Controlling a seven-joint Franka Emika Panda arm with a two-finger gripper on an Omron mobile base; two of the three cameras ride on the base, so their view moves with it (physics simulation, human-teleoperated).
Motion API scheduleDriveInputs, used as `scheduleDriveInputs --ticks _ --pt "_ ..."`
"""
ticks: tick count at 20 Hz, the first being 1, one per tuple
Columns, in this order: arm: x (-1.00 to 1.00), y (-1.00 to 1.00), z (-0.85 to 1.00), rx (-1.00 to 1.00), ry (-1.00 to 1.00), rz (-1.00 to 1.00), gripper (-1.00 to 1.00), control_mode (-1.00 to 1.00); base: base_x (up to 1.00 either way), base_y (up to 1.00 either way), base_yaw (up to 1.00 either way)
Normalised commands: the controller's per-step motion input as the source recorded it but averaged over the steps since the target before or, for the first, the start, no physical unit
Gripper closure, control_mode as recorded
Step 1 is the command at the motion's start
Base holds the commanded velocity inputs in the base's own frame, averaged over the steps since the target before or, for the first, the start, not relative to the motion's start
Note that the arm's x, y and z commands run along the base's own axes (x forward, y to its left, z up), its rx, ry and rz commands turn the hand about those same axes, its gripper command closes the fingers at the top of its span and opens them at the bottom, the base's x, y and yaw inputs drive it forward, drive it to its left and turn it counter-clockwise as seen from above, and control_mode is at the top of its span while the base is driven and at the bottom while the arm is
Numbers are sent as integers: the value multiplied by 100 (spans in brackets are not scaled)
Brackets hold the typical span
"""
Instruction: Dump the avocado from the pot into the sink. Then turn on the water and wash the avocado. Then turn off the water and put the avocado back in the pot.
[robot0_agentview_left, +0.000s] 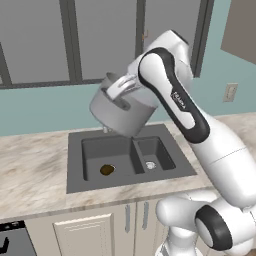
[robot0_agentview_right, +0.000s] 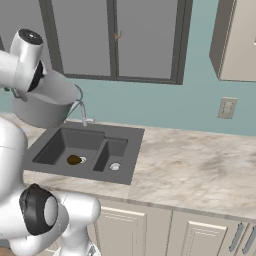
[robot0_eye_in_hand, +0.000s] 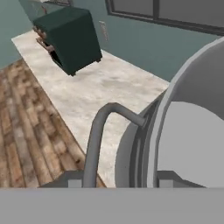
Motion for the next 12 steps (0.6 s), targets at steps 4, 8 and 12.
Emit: scheduleDriveInputs --ticks 4,8,12 --pt "0 -100 -25 -38 0 -27 100 -100 0 0 0" --pt "2 -100 -46 -24 0 -20 100 -100 0 0 0" --pt "26 -100 -61 -16 0 -16 100 -100 0 0 0"
